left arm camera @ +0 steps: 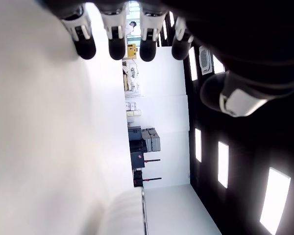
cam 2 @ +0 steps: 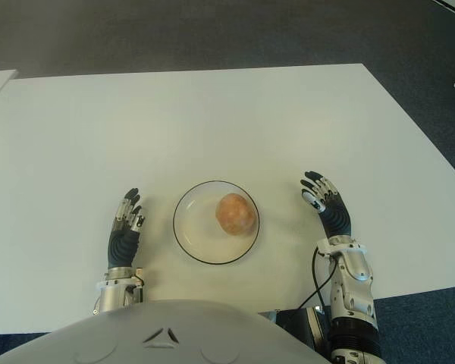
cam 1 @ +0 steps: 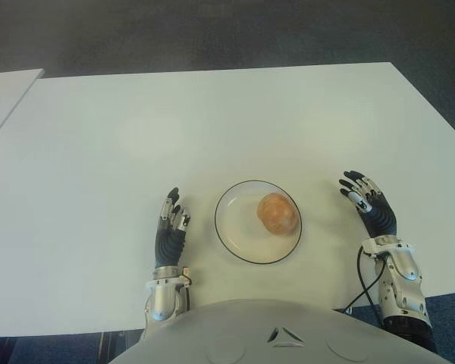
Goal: Put the apples into the plate.
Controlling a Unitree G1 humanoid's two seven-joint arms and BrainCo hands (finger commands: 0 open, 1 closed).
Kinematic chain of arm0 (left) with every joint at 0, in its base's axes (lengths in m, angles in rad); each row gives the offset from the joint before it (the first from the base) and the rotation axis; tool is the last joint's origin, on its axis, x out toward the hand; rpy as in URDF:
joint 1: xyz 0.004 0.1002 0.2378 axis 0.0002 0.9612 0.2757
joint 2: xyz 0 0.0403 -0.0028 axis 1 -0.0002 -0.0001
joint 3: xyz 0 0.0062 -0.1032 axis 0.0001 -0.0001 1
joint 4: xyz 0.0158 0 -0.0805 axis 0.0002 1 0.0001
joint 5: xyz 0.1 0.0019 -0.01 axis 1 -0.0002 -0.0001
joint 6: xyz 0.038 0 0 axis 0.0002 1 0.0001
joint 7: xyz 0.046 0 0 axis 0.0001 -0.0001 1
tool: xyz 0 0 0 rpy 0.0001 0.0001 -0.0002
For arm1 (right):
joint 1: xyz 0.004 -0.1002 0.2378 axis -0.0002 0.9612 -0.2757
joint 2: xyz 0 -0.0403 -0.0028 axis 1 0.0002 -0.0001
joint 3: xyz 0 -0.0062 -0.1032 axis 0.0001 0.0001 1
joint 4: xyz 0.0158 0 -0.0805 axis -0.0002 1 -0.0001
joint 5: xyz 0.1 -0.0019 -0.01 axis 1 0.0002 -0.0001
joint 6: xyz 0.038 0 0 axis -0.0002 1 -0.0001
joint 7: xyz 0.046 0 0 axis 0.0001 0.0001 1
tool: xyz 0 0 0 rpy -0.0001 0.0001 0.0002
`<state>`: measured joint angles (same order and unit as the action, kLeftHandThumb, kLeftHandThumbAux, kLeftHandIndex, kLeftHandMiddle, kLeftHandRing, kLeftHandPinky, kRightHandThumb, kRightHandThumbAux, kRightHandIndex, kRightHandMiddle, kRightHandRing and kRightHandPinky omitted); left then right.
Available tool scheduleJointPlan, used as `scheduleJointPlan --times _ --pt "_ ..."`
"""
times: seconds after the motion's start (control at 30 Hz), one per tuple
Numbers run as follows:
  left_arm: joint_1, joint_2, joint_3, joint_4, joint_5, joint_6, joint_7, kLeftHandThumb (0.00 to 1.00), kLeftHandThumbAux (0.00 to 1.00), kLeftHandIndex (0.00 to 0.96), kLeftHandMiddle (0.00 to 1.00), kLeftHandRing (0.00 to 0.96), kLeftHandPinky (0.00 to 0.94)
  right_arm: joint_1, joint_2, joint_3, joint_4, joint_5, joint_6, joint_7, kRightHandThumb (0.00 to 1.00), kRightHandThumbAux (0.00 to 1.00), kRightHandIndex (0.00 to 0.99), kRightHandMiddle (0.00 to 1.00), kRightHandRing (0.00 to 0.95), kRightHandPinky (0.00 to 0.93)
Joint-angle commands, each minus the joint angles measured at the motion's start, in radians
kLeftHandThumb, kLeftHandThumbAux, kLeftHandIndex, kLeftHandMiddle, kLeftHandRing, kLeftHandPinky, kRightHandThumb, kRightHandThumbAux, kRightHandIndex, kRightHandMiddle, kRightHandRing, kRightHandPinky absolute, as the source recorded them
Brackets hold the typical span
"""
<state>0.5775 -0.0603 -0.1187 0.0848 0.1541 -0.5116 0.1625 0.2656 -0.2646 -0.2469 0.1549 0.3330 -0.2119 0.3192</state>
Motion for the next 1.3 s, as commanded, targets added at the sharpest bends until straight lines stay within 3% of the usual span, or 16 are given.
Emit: scheduleJointPlan --times 0.03,0.47,1.3 --pt "0.048 0.011 -0.003 0.081 -0.002 0.065 -0.016 0.008 0.413 0.0 0.002 0.0 0.054 0.03 0.036 0.024 0.03 -0.039 0.0 -0.005 0.242 0.642 0.184 0.209 0.179 0.193" --pt "0.05 0.015 -0.005 0.073 0.0 0.082 -0.015 0.013 0.433 0.0 0.001 0.0 0.05 0.045 0.104 0.078 0.073 -0.094 -0.041 -0.02 0.23 0.632 0.159 0.195 0.164 0.181" --pt "0.063 0.02 -0.014 0.038 0.012 0.104 -0.018 0.004 0.423 0.0 0.004 0.0 0.034 0.049 0.145 0.153 0.087 -0.159 -0.034 -0.083 0.245 0.641 0.152 0.198 0.18 0.2"
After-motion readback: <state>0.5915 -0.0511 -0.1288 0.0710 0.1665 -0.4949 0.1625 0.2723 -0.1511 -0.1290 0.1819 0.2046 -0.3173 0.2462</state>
